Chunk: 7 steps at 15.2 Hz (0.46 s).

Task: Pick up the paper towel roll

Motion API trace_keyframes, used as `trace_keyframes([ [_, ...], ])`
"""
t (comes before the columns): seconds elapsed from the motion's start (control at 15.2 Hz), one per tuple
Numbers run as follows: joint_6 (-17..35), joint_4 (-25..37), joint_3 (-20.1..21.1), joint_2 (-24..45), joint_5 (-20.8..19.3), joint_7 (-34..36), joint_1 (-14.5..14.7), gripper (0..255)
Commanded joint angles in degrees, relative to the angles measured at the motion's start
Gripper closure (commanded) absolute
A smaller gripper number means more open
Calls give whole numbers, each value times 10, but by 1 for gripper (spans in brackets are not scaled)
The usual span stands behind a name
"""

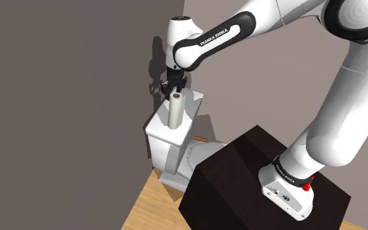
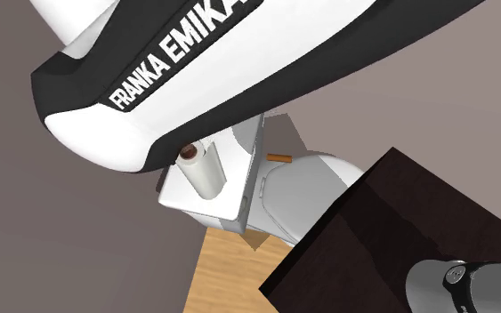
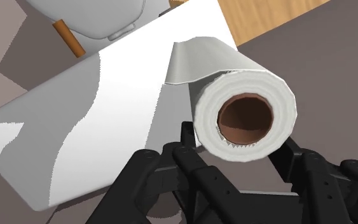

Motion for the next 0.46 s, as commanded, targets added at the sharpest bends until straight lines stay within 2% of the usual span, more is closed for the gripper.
trace_keyframes([
  [0.0,-13,3,1,-11,4,-3,-1,255],
  [0.4,-41,13,3,-29,11,-8,-3,255],
])
